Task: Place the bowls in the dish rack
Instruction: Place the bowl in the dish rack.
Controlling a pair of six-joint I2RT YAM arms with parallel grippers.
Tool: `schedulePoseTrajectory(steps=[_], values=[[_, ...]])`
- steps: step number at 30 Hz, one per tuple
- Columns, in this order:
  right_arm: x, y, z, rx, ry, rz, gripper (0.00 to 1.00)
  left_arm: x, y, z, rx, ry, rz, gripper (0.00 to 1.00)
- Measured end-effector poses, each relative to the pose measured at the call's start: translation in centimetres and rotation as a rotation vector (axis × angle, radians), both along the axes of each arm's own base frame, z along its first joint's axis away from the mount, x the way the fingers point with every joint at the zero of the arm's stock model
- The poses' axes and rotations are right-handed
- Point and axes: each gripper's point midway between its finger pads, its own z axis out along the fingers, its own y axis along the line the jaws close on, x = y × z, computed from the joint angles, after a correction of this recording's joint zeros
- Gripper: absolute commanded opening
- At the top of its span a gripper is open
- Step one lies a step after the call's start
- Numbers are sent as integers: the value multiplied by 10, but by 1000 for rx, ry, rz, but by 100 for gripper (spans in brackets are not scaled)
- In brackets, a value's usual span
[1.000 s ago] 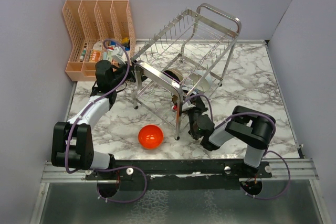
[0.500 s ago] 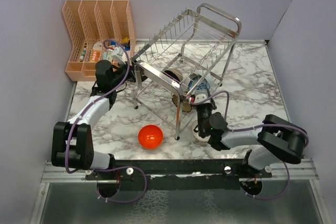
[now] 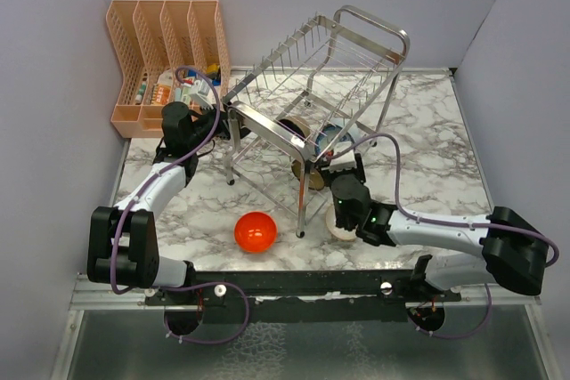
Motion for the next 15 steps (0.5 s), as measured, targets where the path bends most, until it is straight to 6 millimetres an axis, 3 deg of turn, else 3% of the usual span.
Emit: schedulePoseTrajectory(steps=[5,15], values=[[-10,-1,-15,72,155,-43,60,0,0,1,0,-3,0,99],[-34,-18,-41,229,354,-176,60,1,0,3,-2,-15,0,99]])
